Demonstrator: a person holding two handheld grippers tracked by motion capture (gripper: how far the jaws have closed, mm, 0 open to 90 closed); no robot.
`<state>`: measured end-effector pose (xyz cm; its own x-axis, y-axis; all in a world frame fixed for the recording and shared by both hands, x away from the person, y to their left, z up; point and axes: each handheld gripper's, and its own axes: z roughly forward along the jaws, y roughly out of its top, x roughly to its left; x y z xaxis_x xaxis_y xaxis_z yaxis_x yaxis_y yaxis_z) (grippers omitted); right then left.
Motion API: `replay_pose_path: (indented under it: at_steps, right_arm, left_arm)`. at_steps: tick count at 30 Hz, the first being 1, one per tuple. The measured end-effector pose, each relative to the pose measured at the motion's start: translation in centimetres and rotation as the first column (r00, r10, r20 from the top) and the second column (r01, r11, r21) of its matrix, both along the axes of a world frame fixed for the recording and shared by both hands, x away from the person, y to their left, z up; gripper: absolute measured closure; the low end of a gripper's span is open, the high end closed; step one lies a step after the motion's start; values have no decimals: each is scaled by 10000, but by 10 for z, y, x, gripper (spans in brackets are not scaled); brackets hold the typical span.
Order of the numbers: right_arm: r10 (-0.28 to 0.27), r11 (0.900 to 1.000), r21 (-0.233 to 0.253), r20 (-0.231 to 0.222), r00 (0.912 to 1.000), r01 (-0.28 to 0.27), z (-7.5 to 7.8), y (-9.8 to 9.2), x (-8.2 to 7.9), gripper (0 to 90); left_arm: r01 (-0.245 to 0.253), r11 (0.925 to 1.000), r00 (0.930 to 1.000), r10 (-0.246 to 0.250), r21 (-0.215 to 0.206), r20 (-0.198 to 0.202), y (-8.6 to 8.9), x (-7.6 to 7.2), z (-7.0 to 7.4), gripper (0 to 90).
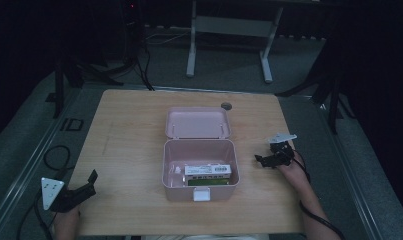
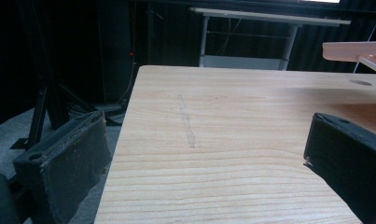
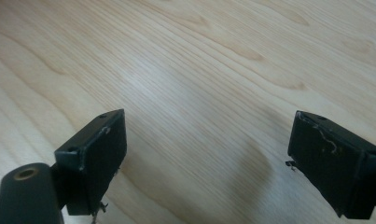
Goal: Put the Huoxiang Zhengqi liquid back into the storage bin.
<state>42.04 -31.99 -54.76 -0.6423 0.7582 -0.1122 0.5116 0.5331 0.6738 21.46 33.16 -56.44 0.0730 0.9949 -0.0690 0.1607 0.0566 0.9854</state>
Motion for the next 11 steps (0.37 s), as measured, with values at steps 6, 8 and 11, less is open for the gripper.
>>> replay_pose_path:
  at_steps: [6,8,11]
  right_arm:
    - [-903,9929,802,288,9955,878,-4,-13,-4,114]
    - [-1126,9877,1122,284,9932,1087,-5,-17,-5,114]
    - [-1338,9803,1489,170,9909,1298,-7,-23,-5,115]
  left_arm:
    - [10,10000,10000,-10,-2,-3,0,0,0,2]
    - [12,10000,10000,-12,5,-5,0,0,0,2]
    - [18,10000,10000,-18,-3,3,0,0,0,2]
